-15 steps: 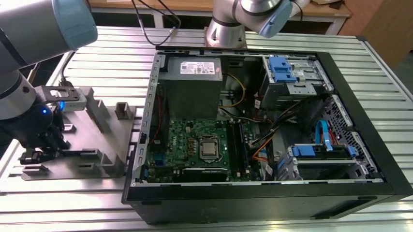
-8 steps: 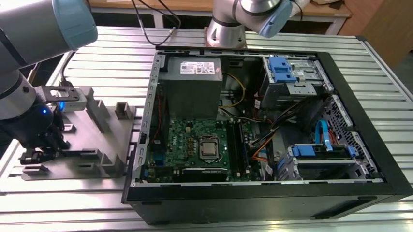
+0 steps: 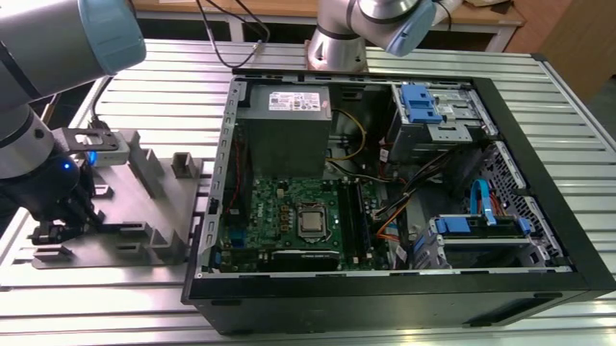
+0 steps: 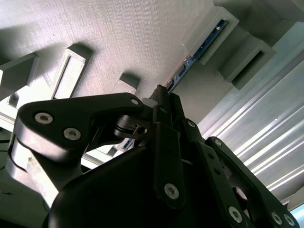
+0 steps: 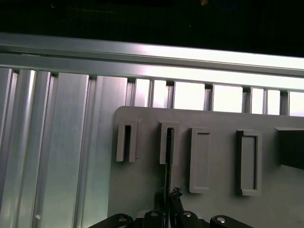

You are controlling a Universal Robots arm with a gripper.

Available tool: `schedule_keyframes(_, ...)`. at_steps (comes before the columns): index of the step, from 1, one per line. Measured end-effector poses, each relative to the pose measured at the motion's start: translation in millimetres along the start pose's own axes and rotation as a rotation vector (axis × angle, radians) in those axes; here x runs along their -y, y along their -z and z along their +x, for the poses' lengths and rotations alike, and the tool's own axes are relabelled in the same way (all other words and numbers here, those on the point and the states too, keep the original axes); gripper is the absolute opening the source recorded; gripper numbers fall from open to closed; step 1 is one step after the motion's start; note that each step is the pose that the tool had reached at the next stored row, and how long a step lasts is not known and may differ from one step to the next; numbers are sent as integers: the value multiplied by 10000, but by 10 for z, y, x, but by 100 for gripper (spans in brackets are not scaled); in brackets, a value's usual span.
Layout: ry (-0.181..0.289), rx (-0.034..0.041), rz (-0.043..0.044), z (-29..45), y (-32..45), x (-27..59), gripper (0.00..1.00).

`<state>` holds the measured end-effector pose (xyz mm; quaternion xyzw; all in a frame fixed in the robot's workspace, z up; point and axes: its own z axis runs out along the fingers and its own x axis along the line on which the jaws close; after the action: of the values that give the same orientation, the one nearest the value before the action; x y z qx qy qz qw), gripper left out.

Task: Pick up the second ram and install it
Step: 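Pick up the second ram and move it above second insertion slot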

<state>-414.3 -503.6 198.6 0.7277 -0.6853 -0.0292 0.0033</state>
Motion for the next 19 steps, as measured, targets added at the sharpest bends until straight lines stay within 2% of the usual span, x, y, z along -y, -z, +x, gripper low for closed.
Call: schedule_keyframes(19, -2, -22, -1, 0, 1, 1, 14)
